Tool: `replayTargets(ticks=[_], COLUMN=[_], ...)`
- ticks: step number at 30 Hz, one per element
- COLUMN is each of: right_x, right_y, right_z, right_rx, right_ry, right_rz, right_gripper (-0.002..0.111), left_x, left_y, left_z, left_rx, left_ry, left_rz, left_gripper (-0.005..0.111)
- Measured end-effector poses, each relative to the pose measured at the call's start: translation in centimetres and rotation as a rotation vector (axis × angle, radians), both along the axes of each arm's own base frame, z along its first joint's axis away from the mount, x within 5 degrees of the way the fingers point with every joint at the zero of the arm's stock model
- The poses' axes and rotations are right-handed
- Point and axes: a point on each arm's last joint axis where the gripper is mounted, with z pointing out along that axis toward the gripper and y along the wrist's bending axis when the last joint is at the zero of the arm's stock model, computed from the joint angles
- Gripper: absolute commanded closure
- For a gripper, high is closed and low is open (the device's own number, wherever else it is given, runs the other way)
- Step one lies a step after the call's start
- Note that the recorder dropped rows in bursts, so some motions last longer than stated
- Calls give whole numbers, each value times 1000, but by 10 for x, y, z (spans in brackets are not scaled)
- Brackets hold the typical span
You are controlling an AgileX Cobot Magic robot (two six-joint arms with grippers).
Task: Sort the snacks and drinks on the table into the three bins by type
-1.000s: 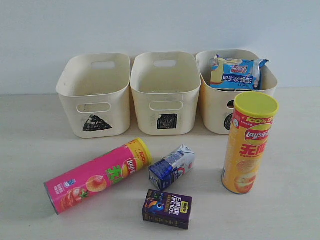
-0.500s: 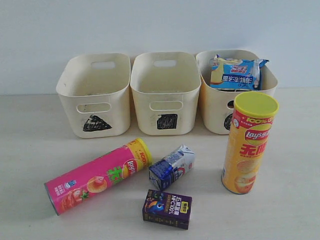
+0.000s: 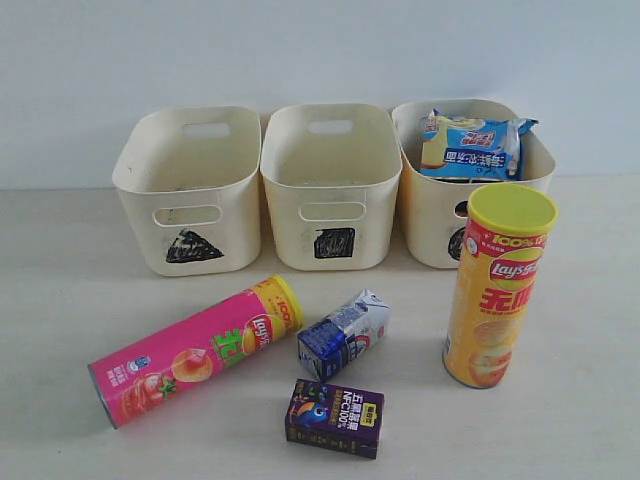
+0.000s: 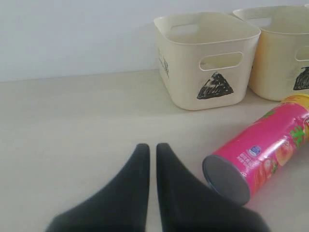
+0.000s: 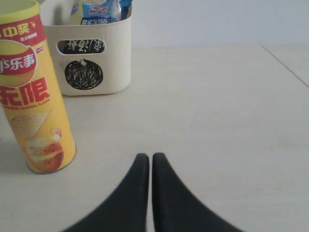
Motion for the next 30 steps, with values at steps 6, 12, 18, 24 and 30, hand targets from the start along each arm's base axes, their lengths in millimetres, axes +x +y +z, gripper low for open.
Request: replayTargets(ticks=[6, 12, 18, 24, 30], right_x=[0, 0, 0, 0, 0], right_y=[0, 0, -1, -1, -1], right_z=[1, 1, 1, 1, 1], right_rx=[0, -11, -20, -20, -20], right_ry=[-12, -15, -17, -18, -18], right_rz=[-1, -2, -3, -3, -3], right_gripper=[108, 108, 108, 108, 108], left_x=[0, 0, 0, 0, 1], left_y=[0, 0, 0, 0, 0], left_z=[0, 0, 0, 0, 5], left_rx=[0, 0, 0, 0, 36], left_ry=[0, 0, 0, 0, -56], left_rz=[0, 0, 0, 0, -4], left_gripper=[102, 102, 102, 102, 102])
